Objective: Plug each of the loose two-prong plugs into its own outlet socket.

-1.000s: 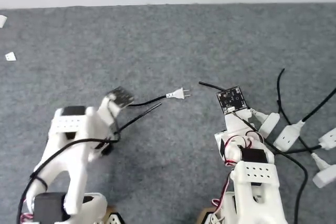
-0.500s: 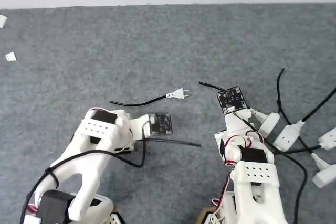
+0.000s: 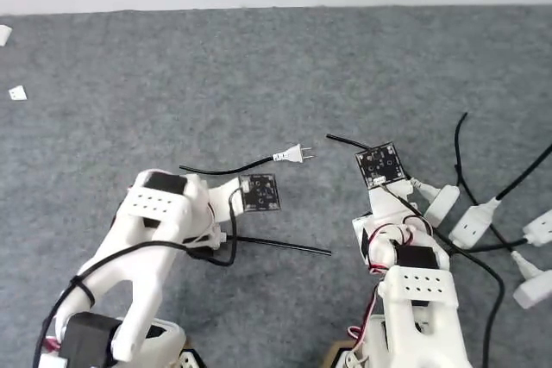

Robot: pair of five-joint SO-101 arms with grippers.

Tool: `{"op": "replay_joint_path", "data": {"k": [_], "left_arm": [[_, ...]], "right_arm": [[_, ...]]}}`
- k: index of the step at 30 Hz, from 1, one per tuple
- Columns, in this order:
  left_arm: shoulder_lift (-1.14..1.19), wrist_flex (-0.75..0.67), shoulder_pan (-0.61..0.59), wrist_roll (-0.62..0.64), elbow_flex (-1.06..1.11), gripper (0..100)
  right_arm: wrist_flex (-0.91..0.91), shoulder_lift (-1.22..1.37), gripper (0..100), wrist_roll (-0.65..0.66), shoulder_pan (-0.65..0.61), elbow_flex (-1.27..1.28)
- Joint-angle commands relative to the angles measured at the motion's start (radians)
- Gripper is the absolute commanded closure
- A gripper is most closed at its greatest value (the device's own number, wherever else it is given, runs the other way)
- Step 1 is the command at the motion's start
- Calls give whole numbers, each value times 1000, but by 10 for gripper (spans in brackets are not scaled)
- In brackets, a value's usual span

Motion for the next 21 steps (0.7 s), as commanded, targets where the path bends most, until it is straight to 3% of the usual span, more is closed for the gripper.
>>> {"op": "replay_joint_path", "data": {"k": [1, 7, 9, 12, 16, 21], "left_arm": [[-11, 87, -3, 87, -119, 819], [-3, 92, -18, 368, -197, 839], [-2, 94, -18, 404, -183, 838], [0, 77, -20, 388, -128, 837], [2, -6, -44, 250, -22, 837], [2, -34, -69, 190, 27, 837]], "right_arm": [[-22, -19, 990, 3, -8, -9], [-22, -19, 990, 5, -8, -9], [-22, -19, 990, 5, -8, -9], [-21, -19, 990, 5, -8, -9], [-19, -19, 990, 5, -8, -9], [-19, -19, 990, 6, -8, -9]]}}
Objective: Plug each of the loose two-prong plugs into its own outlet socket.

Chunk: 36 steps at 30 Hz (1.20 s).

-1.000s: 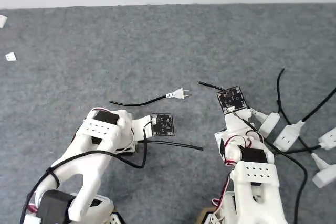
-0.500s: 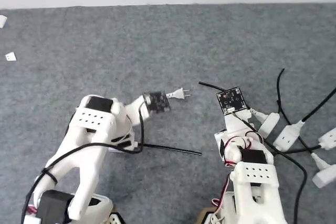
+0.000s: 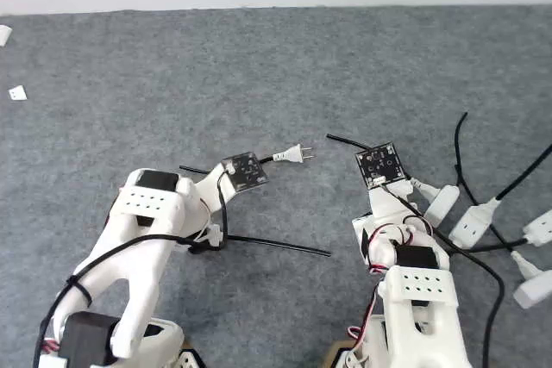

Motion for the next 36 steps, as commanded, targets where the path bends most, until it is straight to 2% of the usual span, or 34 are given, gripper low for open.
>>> {"op": "replay_joint_path", "data": {"k": [1, 9, 14, 24, 28, 36], "left_arm": [[-3, -26, -12, -43, -1, 837], [2, -32, -21, -43, 8, 840], [115, -46, -23, -40, 10, 839], [356, 101, -15, -44, -220, 836], [420, 147, -23, -92, -292, 836], [454, 164, -21, -123, -337, 836]], "right_arm": [[-18, -19, 990, 6, -8, -9], [-16, -19, 990, 6, -8, -9], [-16, -19, 990, 8, -8, -9], [-16, -19, 990, 9, -5, -9], [-18, -19, 990, 9, -5, -9], [-18, -19, 990, 9, -5, -9]]}}
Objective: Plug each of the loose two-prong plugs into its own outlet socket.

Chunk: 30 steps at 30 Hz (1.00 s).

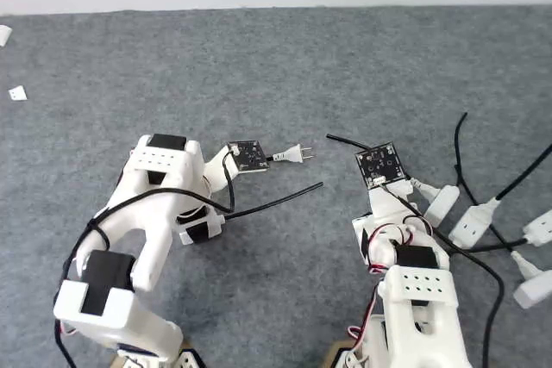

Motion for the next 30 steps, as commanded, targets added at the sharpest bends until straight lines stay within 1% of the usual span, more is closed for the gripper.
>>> {"op": "replay_joint_path", "data": {"k": [1, 6, 8, 11, 15, 18, 30], "left_arm": [[43, 15, -2, -49, 8, 836], [44, 35, -2, -58, 12, 847], [44, 32, -5, -57, 5, 886], [48, 5, -29, -43, -30, 980], [49, -8, -103, -40, -131, 983], [51, -3, -133, -43, -186, 982], [51, -8, -141, -46, -202, 981]], "right_arm": [[-18, -19, 990, 9, -5, -9], [-18, -19, 990, 9, -5, -9], [-18, -19, 990, 9, -7, -9], [-18, -19, 990, 9, -8, -9], [-18, -19, 990, 9, -8, -9], [-18, -19, 990, 9, -8, -9], [-18, -19, 990, 9, -8, -9]]}}
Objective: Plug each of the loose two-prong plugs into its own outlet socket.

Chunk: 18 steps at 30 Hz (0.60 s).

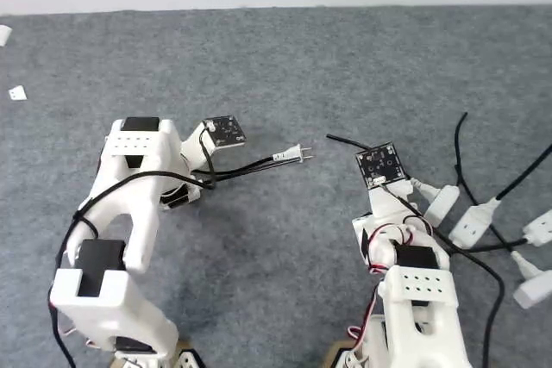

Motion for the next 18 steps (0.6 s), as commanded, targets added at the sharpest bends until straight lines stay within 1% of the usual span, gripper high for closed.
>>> {"op": "replay_joint_path", "data": {"k": [1, 6, 13, 18], "left_arm": [[-3, -29, -11, 2, -28, 981], [-8, -20, -11, 11, -22, 981], [-15, 71, -2, 141, -62, 981], [-14, 57, -6, 219, -68, 979]], "right_arm": [[-18, -19, 990, 9, -8, -9], [-18, -19, 990, 9, -8, -9], [-18, -19, 990, 9, -8, -9], [-18, -19, 990, 9, -8, -9]]}}
